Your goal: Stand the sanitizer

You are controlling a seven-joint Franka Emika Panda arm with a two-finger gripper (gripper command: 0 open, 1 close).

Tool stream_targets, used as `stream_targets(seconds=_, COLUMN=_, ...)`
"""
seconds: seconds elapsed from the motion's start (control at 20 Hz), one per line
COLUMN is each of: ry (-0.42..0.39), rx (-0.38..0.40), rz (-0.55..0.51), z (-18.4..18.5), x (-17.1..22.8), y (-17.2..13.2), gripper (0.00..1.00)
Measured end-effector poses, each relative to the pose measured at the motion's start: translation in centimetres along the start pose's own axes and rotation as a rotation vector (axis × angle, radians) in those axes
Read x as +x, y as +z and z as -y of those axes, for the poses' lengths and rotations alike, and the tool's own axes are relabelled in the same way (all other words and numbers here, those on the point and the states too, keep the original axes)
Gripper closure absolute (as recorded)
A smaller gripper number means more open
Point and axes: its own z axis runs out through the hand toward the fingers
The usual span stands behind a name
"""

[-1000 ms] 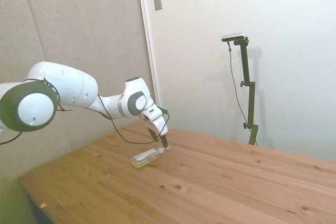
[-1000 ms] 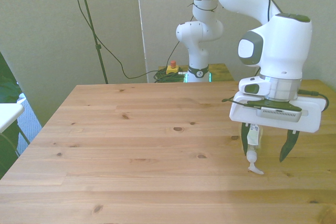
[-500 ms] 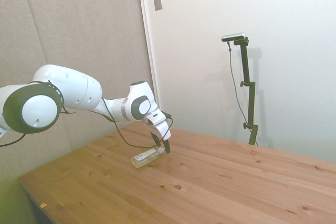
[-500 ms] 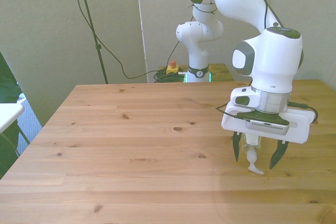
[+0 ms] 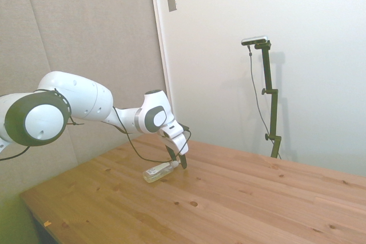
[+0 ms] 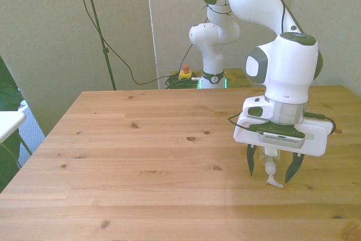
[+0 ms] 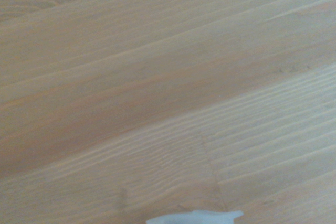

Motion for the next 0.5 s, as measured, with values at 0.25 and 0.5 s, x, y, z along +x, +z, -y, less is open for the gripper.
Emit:
stream_targets(seconds=0.25, ry=0.003, rx=-0.001, rz=0.001, z=-0.23, x=0.62, y=0.06, gripper=1.0)
stream_targets(seconds=0.5, ry=0.007, rx=0.002, rz=0.015, z=-0.41, x=0.98, y=0.15, gripper=1.0)
